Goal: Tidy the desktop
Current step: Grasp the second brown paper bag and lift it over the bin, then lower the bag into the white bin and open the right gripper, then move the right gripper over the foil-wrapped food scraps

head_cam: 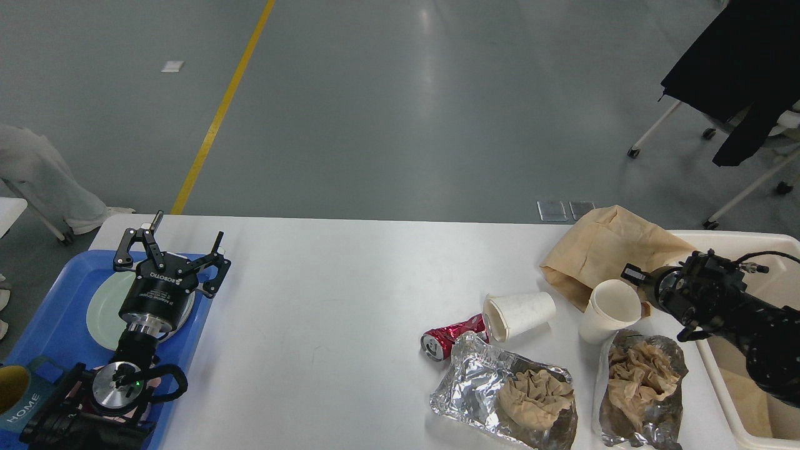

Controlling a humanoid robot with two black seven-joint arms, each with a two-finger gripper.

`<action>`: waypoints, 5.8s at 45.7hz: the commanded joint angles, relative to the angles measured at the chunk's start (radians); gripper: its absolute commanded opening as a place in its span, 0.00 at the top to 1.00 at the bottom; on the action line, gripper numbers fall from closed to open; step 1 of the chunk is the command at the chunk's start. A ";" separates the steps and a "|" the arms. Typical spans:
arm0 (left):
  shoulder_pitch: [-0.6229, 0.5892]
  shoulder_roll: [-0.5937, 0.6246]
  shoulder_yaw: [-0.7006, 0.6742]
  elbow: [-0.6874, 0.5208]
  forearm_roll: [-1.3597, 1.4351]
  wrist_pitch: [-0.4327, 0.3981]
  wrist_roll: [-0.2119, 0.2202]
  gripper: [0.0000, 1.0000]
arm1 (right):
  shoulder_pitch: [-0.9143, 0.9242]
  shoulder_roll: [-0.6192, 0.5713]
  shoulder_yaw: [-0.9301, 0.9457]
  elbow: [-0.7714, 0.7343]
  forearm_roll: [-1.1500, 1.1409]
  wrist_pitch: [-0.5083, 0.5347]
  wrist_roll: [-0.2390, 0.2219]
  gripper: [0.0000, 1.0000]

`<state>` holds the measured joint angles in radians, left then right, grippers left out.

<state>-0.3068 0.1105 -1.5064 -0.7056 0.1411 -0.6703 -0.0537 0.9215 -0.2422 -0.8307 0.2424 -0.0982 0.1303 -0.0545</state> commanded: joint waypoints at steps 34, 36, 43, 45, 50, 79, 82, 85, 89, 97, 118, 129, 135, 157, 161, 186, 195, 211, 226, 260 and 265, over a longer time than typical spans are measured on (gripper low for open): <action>0.000 0.000 0.000 0.000 0.000 0.000 0.002 0.03 | 0.600 -0.272 -0.203 0.556 0.005 0.255 -0.125 1.00; 0.000 0.000 0.000 0.000 0.000 0.000 0.002 0.03 | 0.667 -0.279 -0.264 0.616 0.008 0.281 -0.125 1.00; 0.000 0.000 0.000 0.000 0.000 0.000 0.002 0.03 | 0.937 -0.316 -0.482 0.846 0.011 0.338 -0.119 1.00; 0.000 0.000 0.000 0.000 0.000 0.000 0.002 0.03 | 1.006 -0.331 -0.537 0.906 0.008 0.341 -0.116 1.00; 0.000 0.000 0.000 0.000 0.000 0.000 0.000 0.03 | 1.146 -0.379 -0.649 1.050 0.000 0.344 -0.113 1.00; 0.000 0.000 0.000 0.000 0.000 0.000 0.000 0.03 | 0.987 -0.629 -0.633 0.905 -0.184 0.250 -0.116 1.00; 0.000 0.000 0.000 0.000 0.000 0.000 0.000 0.03 | 0.840 -0.646 -0.553 0.804 -0.184 0.247 -0.116 1.00; 0.000 0.000 0.000 0.000 0.000 0.000 0.000 0.03 | 0.679 -0.644 -0.438 0.695 -0.186 0.241 -0.116 1.00; 0.000 0.000 0.000 0.000 0.000 0.000 0.000 0.03 | 0.446 -0.621 -0.276 0.523 -0.186 0.235 -0.116 1.00; 0.000 0.000 0.000 0.000 0.000 0.000 0.000 0.03 | 0.013 -0.470 -0.019 0.155 -0.186 0.209 -0.116 1.00; 0.000 0.000 0.000 0.000 0.000 0.000 0.000 0.03 | -0.369 -0.117 0.061 -0.181 -0.172 -0.038 -0.122 1.00; 0.000 0.000 0.000 0.000 0.000 0.000 0.002 0.03 | -0.394 -0.092 0.062 -0.181 -0.172 -0.072 -0.122 1.00; 0.000 0.000 0.000 0.000 0.000 0.000 0.002 0.03 | -0.394 -0.094 0.062 -0.181 -0.172 -0.089 -0.116 0.43; 0.000 0.000 0.000 0.000 0.000 0.000 0.000 0.03 | -0.368 -0.118 0.071 -0.170 -0.172 -0.132 -0.113 0.00; 0.000 0.000 0.000 0.000 0.000 0.000 0.000 0.03 | -0.354 -0.138 0.076 -0.166 -0.172 -0.132 -0.113 0.00; 0.000 0.000 0.000 0.000 0.000 0.000 0.002 0.03 | 0.140 -0.373 -0.074 0.320 -0.221 0.115 -0.235 0.00; 0.000 0.000 0.000 0.000 0.000 0.000 0.002 0.03 | 0.584 -0.350 -0.372 0.652 -0.219 0.248 -0.240 0.00; 0.000 0.000 0.000 0.000 0.000 0.000 0.000 0.03 | 1.229 -0.154 -0.476 1.146 -0.183 0.581 -0.240 0.00; 0.000 0.000 0.000 0.000 0.000 0.000 0.000 0.03 | 1.522 -0.062 -0.383 1.440 -0.052 0.542 -0.222 0.00; 0.000 0.000 0.000 0.000 0.000 0.000 0.002 0.03 | 1.120 0.130 0.001 1.298 -0.101 0.356 -0.217 0.00; 0.000 0.000 0.000 0.000 0.000 0.000 0.002 0.03 | 1.021 0.150 0.071 1.235 -0.156 0.341 -0.219 0.00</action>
<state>-0.3068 0.1105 -1.5064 -0.7056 0.1411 -0.6704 -0.0522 2.0419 -0.1139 -0.8340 1.5386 -0.2026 0.4857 -0.2716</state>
